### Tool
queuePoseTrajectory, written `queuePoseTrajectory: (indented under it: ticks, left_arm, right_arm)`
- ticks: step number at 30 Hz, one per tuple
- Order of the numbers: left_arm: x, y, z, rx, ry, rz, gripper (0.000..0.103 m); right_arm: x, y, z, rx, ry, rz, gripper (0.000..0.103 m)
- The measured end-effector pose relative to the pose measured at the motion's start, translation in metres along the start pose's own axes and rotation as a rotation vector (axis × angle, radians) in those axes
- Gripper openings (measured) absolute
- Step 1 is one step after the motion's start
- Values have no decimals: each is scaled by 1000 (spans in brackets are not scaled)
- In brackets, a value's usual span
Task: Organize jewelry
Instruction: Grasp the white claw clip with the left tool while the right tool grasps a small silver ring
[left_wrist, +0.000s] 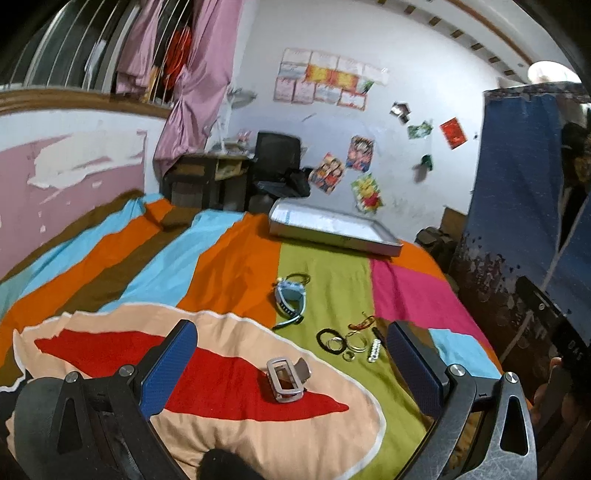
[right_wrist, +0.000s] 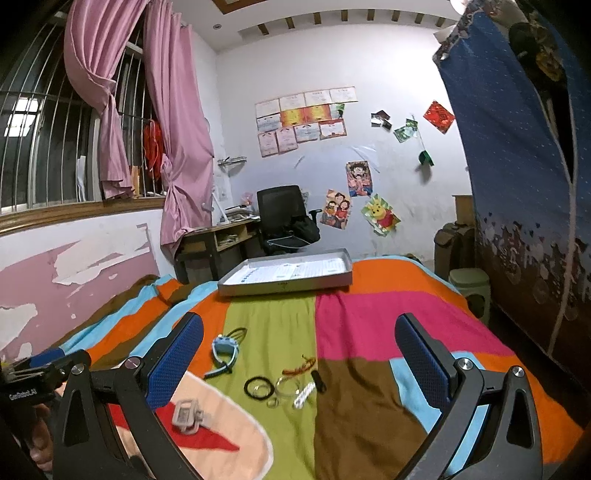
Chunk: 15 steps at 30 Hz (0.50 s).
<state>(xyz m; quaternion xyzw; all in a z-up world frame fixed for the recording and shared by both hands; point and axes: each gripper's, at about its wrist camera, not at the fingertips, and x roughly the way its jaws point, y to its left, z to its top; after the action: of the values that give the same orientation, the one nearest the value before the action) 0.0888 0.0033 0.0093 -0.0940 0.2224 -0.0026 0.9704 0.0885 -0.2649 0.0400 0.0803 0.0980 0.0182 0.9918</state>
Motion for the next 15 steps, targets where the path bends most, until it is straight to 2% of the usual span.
queuePoseTrajectory:
  ticks: [4,7,11,13,15]
  left_arm:
    - [35,7,0,-54,109,19,103]
    - [62,14,-5,-99,201,14,103]
    - [93,23,-17,-148,293,4,102]
    - [105,23,-23,-152,328,-4,98]
    - [116,22,-30,-141,369,-11,89]
  right_arm:
    - [35,2,6,-40,29,32,102]
    - [66,3,2,-69,90,71,102]
    - [108,5,-19,-109,223,155,102]
    - [126,5,-32,-117,294,189,102]
    - [147,9,-49,-122,369,225,101]
